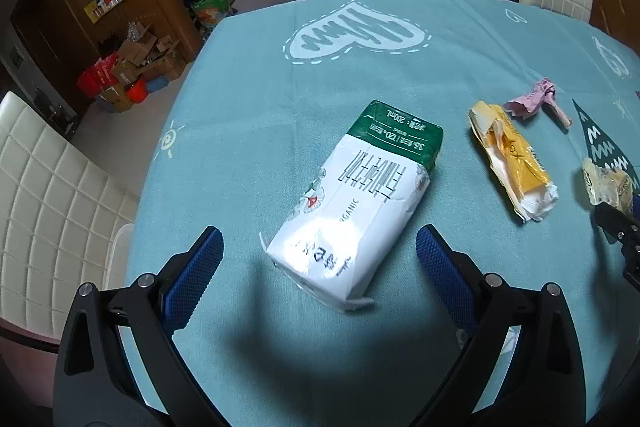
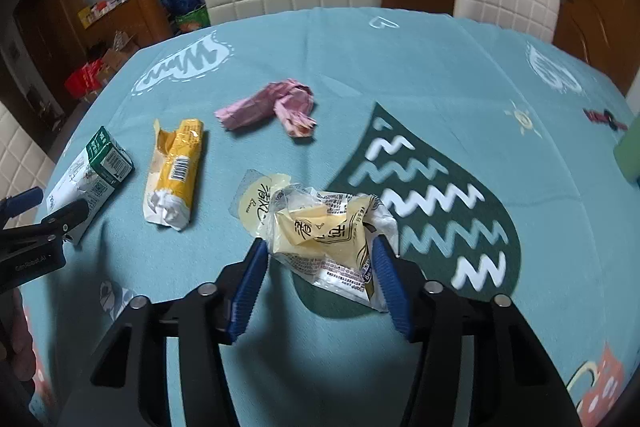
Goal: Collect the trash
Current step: 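Grasp the white milk carton with the left tool while the right tool grasps the clear snack wrapper, then carry the milk carton and snack wrapper over the bin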
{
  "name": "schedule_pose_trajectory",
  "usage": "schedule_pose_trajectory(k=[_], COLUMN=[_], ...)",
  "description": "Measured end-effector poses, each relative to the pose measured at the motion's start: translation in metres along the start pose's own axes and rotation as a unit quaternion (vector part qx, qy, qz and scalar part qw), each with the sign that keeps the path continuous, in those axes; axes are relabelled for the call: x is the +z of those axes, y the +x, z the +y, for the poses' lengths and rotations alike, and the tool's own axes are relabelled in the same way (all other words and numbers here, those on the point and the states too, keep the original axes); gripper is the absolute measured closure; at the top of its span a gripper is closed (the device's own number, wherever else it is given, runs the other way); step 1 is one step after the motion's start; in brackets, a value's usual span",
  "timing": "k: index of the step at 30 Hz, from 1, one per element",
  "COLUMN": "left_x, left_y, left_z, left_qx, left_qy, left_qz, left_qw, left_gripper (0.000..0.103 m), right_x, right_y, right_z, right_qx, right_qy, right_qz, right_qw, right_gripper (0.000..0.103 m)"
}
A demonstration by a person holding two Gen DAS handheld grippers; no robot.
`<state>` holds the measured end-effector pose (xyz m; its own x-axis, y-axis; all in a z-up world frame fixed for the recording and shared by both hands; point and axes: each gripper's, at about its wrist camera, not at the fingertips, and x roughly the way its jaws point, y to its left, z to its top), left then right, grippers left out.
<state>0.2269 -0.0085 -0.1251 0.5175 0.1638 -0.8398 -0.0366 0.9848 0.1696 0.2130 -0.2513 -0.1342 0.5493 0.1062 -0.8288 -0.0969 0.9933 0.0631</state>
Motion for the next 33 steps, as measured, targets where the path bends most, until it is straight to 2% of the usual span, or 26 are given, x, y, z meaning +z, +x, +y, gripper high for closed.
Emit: schedule_pose_trajectory(k=[3, 6, 7, 9, 16, 33], left_x=[0.002, 0.002, 0.002, 0.001, 0.001, -0.035], left_y=[0.008, 0.014, 0.015, 0.013, 0.006, -0.062], left_z=[0.002, 0.003, 0.002, 0.001, 0.008, 0.041], left_qx=[-0.003, -0.017, -0.017, -0.031, -0.036, -0.024], left_qy=[0.000, -0.005, -0.004, 0.000, -0.020, -0.037], left_qz=[0.002, 0.008, 0.006, -0.004, -0.011, -0.060], left_qw=[1.0000, 0.9998, 0.9998, 0.9995, 0.9991, 0.9972], left_gripper=[0.010, 0.027, 0.027, 0.037, 0.042, 0.043], right_x=[0.006, 0.011, 0.012, 0.014, 0.016, 0.003], right_y=[0.004, 0.008, 0.009, 0.010, 0.006, -0.053], right_z=[0.013, 0.018, 0.017, 0.018, 0.026, 0.084], right_qx=[-0.002, -0.002, -0.001, 0.000, 0.008, 0.037], right_qy=[-0.018, -0.025, -0.025, -0.025, -0.035, -0.101], right_qz=[-0.005, -0.008, -0.009, -0.011, -0.012, -0.047], right_qw=[1.000, 1.000, 1.000, 1.000, 0.999, 0.993], right_gripper=[0.063, 0.067, 0.069, 0.071, 0.079, 0.081])
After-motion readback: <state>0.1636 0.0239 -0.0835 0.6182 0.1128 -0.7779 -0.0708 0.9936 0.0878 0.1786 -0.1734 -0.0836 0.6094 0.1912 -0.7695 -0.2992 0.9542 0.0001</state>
